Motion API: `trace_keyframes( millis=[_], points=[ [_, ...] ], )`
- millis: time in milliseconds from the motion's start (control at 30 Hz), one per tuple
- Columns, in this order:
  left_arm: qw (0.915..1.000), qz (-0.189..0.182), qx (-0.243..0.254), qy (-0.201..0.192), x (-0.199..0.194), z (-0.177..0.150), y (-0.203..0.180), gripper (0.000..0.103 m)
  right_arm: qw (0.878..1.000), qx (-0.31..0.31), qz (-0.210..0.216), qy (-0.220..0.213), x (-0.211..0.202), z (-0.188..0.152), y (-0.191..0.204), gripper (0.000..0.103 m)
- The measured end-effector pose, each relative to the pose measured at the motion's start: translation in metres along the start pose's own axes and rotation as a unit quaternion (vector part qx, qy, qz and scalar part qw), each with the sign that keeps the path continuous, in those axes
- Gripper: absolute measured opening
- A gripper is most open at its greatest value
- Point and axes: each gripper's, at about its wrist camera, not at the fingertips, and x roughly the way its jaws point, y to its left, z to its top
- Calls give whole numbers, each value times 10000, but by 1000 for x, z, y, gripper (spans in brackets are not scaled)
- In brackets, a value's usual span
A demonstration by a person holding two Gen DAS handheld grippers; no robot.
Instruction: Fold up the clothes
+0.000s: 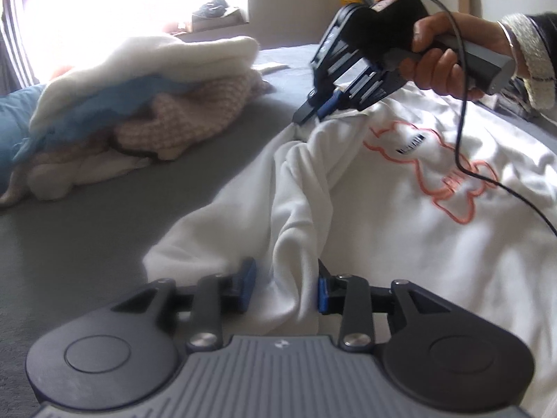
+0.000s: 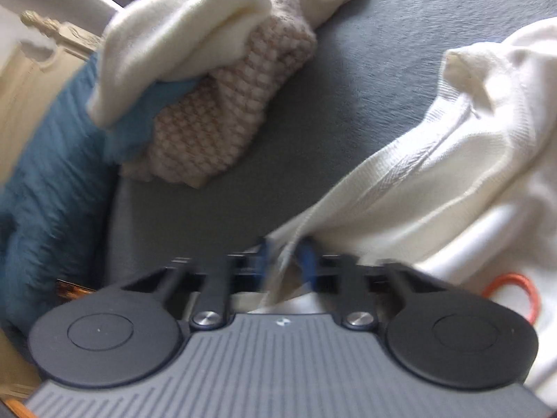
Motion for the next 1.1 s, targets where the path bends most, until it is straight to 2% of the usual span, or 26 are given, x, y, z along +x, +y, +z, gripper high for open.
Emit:
trace_keyframes(
  millis=[200,300,400,467,567,633,667,700,800,867,933,967,1000,1067,1100],
  points=[
    [9973,-71,-728,7,5,13,38,38,9913,542,969,-703,-14,27,-9,3],
    [9948,-92,-1018,-26,9,17,55,41,9833,864,1268,-974,-8,40,-14,3],
    [9922,54,-1247,-7,16,17,70,41,9781,1052,1408,-1119,8,51,-19,4],
    [9888,164,-1481,35,20,15,81,41,9802,1080,1286,-1051,23,58,-21,8],
    [9823,248,-1856,73,24,13,99,43,9890,831,951,-770,31,66,-19,19],
    [9781,253,-2067,63,24,12,109,47,9932,409,833,-706,28,64,-11,32],
    [9758,255,-2172,59,24,11,114,49,9945,197,773,-673,27,63,-7,45],
    [9741,240,-2250,51,25,12,116,49,9954,-14,713,-641,25,62,-3,52],
    [9712,133,-2378,31,25,18,115,49,9955,-599,489,-547,23,60,8,52],
    [9707,-2,-2402,-11,24,21,113,52,9955,-753,256,-511,28,59,11,52],
    [9709,-142,-2389,-43,23,24,112,62,9960,-792,85,-415,36,61,12,49],
    [9714,-200,-2364,-48,23,26,111,64,9953,-864,52,-436,37,61,13,38],
    [9726,-237,-2315,-36,23,26,109,64,9938,-980,64,-518,37,60,15,19],
    [9753,-273,-2192,-4,27,30,105,64,9903,-1212,89,-680,35,60,20,8],
    [9763,-284,-2145,6,30,31,103,60,9882,-1328,101,-761,34,59,22,4]
  ],
)
